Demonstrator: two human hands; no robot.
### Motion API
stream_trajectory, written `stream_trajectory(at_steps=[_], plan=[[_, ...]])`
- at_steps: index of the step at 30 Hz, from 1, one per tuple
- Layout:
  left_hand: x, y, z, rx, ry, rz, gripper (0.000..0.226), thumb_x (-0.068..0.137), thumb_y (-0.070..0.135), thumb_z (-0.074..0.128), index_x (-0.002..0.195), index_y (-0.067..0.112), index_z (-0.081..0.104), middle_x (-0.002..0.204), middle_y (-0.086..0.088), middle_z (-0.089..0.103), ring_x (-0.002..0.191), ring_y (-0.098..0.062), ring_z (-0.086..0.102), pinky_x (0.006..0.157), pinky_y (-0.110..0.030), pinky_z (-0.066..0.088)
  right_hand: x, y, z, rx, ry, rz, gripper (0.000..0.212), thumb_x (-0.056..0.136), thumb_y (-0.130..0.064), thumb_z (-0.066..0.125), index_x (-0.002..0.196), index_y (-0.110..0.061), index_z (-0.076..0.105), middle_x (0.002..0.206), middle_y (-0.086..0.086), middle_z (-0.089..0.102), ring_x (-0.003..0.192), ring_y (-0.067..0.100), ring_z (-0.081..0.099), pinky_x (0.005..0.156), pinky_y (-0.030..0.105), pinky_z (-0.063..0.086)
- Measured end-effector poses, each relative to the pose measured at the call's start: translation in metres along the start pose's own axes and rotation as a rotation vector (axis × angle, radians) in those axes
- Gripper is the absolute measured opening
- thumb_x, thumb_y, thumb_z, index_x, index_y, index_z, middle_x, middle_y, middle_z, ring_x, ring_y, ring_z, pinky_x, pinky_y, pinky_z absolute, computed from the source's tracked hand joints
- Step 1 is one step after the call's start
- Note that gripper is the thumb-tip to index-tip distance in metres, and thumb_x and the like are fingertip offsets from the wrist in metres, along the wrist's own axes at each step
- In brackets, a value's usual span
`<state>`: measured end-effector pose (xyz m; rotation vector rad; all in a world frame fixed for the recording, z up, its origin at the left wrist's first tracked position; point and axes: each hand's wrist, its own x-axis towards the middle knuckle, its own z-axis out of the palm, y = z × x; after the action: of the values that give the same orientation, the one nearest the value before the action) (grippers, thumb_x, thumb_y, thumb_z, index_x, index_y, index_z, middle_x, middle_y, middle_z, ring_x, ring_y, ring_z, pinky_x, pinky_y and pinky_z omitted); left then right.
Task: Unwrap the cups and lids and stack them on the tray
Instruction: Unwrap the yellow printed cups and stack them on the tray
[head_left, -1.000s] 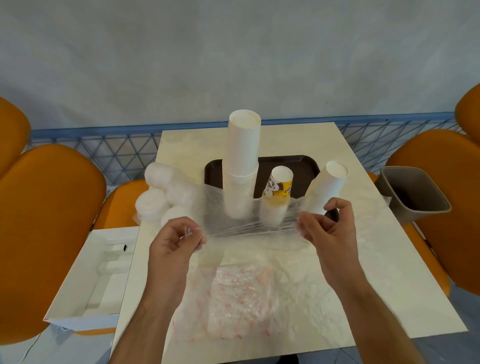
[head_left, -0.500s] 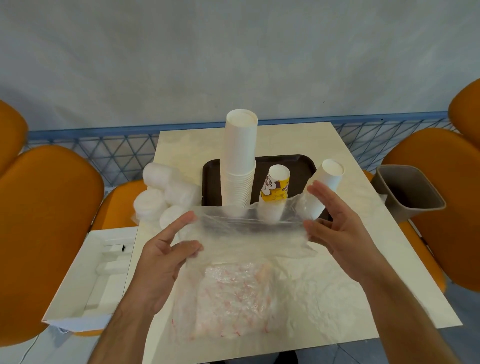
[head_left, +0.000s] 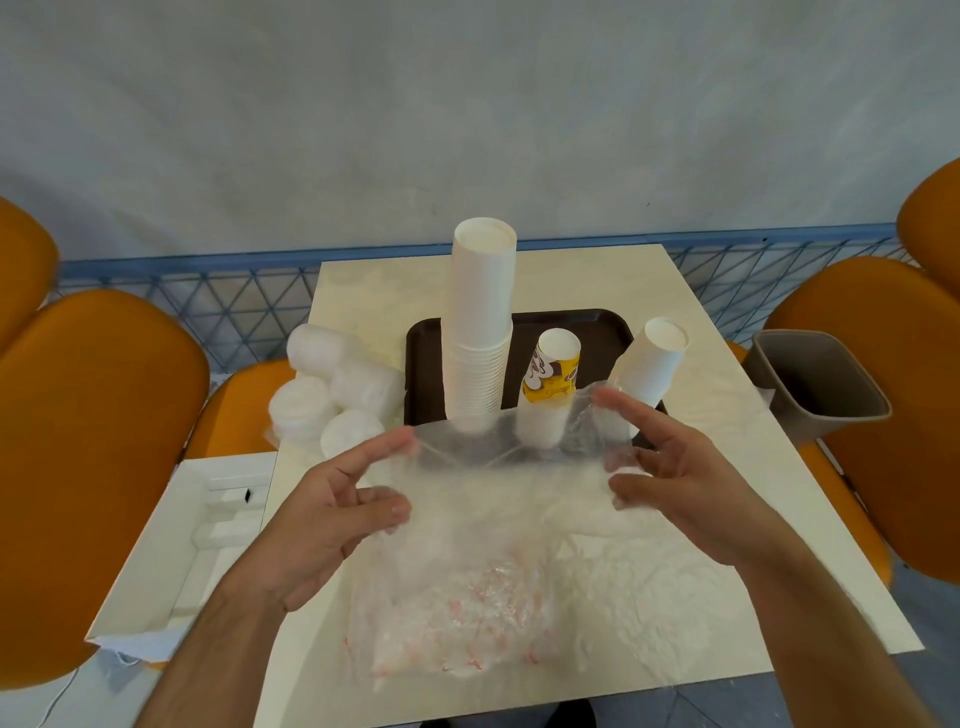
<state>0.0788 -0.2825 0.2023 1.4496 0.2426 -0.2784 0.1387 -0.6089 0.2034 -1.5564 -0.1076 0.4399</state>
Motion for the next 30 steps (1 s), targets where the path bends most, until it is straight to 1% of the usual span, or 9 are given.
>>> stream_trajectory(at_steps=[4,8,11,19,21,23,26,28,30], plan=[[0.003,0.003,-0.002,-0.036,0.073,0.056,0.064,0.085,-0.005,0.067,0.135,0.034,0.057,0.132,0.013,0.062,0.079,-0.02,0.064,0.076,-0.025,0.057,-0.004,-0.005,-0.006,-0.048,-0.14,0.06,0.101,0.077,0.02,0.072,0.141,-0.053,0.045,0.137,-0.037,0.046,0.115,0.023,0.066,0.077,0.039,0.061],[0.001,0.001,0.0,-0.02,-0.077,0.063,0.086,0.072,-0.004,0.08,0.136,0.046,0.053,0.132,0.014,0.06,0.094,-0.031,0.067,0.08,-0.037,0.058,-0.007,-0.006,-0.01,-0.036,-0.194,0.065,0.11,0.077,0.021,0.071,0.148,-0.055,0.033,0.145,-0.041,0.032,0.124,0.015,0.062,0.078,0.041,0.061],[0.0,-0.003,0.005,-0.005,-0.165,0.043,0.072,0.071,-0.011,0.075,0.129,0.029,0.063,0.132,0.006,0.062,0.084,-0.027,0.066,0.075,-0.031,0.057,-0.008,-0.007,-0.012,-0.038,-0.206,0.057,0.115,0.078,0.022,0.07,0.148,-0.058,0.027,0.149,-0.04,0.025,0.125,0.009,0.061,0.079,0.042,0.061],[0.009,-0.01,-0.002,-0.085,0.025,-0.011,0.035,0.092,-0.004,0.057,0.116,0.016,0.071,0.094,-0.019,0.069,0.054,-0.02,0.054,0.049,-0.022,0.046,-0.011,-0.009,-0.026,-0.035,-0.152,0.057,0.121,0.077,0.023,0.07,0.138,-0.071,0.026,0.134,-0.059,0.024,0.121,0.0,0.06,0.079,0.043,0.062],[0.011,-0.01,-0.001,-0.13,0.012,-0.017,0.032,0.092,0.008,0.059,0.119,0.019,0.07,0.094,-0.02,0.07,0.058,-0.024,0.06,0.052,-0.025,0.05,-0.012,-0.008,-0.027,-0.034,-0.155,0.048,0.122,0.077,0.023,0.07,0.137,-0.073,0.025,0.133,-0.061,0.021,0.117,-0.013,0.057,0.082,0.045,0.062],[0.012,-0.01,0.003,-0.175,-0.065,-0.042,0.04,0.083,0.021,0.066,0.122,0.025,0.068,0.107,-0.014,0.073,0.076,-0.029,0.07,0.065,-0.029,0.058,-0.012,-0.007,-0.027,-0.027,-0.172,0.041,0.121,0.076,0.024,0.069,0.14,-0.068,0.024,0.135,-0.06,0.021,0.114,-0.019,0.055,0.084,0.046,0.062],[0.018,-0.012,0.01,-0.13,-0.19,-0.062,0.053,0.075,0.011,0.074,0.124,0.031,0.067,0.127,0.002,0.067,0.094,-0.031,0.07,0.073,-0.03,0.06,-0.012,-0.005,-0.026,0.032,-0.25,0.041,0.121,0.077,0.027,0.066,0.147,-0.063,0.026,0.148,-0.048,0.025,0.129,0.005,0.057,0.069,0.04,0.064],[0.024,-0.016,0.012,-0.085,-0.228,-0.042,0.066,0.076,-0.006,0.073,0.131,0.028,0.063,0.139,0.01,0.058,0.098,-0.031,0.069,0.065,-0.027,0.057,-0.011,-0.004,-0.023,0.075,-0.289,0.073,0.109,0.079,0.028,0.063,0.146,-0.055,0.039,0.151,-0.037,0.033,0.131,0.027,0.058,0.063,0.04,0.064],[0.03,-0.018,0.01,-0.076,-0.249,-0.042,0.079,0.075,-0.019,0.07,0.137,0.028,0.057,0.144,0.016,0.049,0.104,-0.034,0.067,0.057,-0.026,0.055,-0.01,-0.003,-0.016,0.046,-0.273,0.098,0.095,0.082,0.026,0.062,0.143,-0.045,0.05,0.15,-0.029,0.038,0.128,0.03,0.06,0.065,0.044,0.064]])
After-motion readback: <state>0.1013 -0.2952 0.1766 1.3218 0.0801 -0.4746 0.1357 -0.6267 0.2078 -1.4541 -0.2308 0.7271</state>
